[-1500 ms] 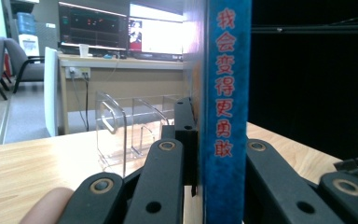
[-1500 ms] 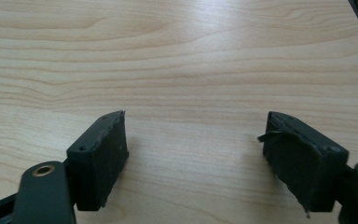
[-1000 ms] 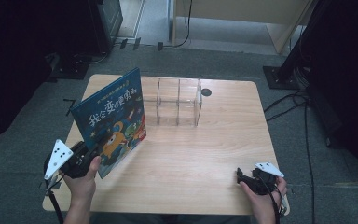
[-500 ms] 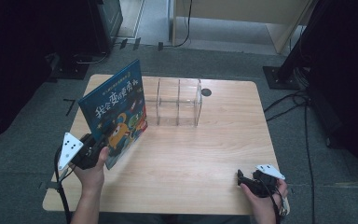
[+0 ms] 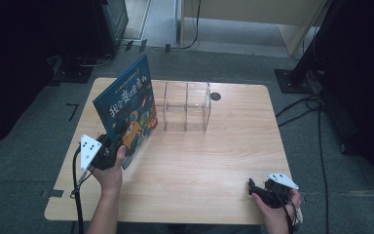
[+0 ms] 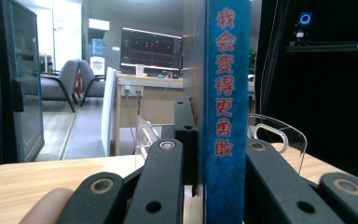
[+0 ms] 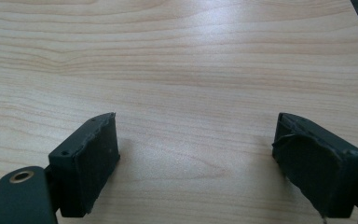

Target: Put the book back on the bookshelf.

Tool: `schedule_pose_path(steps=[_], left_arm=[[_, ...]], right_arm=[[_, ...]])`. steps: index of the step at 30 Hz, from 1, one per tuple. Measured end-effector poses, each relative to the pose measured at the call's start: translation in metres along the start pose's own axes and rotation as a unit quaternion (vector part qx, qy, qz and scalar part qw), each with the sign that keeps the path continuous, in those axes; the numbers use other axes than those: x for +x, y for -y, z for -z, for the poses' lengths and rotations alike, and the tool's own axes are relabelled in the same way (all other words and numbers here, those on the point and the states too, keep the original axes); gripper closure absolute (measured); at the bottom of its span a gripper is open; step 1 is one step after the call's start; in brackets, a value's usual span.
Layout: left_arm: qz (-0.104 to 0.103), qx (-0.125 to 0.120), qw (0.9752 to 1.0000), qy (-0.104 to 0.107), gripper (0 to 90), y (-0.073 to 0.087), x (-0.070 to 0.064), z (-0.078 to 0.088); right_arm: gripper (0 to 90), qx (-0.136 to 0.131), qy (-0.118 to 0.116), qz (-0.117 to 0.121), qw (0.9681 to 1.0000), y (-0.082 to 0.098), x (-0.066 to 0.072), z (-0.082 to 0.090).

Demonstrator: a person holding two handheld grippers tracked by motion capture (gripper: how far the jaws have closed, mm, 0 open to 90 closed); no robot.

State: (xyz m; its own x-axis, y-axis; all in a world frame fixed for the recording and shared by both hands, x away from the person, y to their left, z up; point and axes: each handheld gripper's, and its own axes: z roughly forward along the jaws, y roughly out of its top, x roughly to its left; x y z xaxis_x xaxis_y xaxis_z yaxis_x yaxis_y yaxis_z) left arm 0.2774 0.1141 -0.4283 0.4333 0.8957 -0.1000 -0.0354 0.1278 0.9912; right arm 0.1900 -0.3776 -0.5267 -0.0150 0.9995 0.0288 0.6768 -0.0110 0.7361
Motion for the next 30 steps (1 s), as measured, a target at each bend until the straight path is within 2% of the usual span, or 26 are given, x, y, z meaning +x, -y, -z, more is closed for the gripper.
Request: schedule_pose_path(steps=[5,10,13,20,27,30], left_arm=[[0.003,-0.008,0.9998,-0.018,84.7,0.006,-0.004,-0.010],[0.013,-0.015,0.9996,-0.021,84.7,0.009,-0.004,-0.019],[0.007,-0.011,0.9996,-0.024,84.7,0.013,-0.005,-0.025],[0.010,-0.009,0.9995,-0.029,84.6,0.019,-0.005,-0.036],[0.013,-0.015,0.9989,-0.042,84.6,0.020,-0.005,-0.045],[0.009,-0.016,0.9988,-0.046,84.6,0.022,-0.006,-0.048]], right_arm=[[13.5,0.000,0.000,0.000,1.0000,0.000,0.000,0.000],[13.5,0.000,0.000,0.000,1.0000,0.000,0.000,0.000],[13.6,0.000,0.000,0.000,1.0000,0.000,0.000,0.000],[13.8,0.000,0.000,-0.001,1.0000,0.000,0.000,0.000],[14.3,-0.001,0.001,-0.001,1.0000,0.000,0.000,0.000],[14.3,-0.001,0.001,-0.001,1.0000,0.000,0.000,0.000]])
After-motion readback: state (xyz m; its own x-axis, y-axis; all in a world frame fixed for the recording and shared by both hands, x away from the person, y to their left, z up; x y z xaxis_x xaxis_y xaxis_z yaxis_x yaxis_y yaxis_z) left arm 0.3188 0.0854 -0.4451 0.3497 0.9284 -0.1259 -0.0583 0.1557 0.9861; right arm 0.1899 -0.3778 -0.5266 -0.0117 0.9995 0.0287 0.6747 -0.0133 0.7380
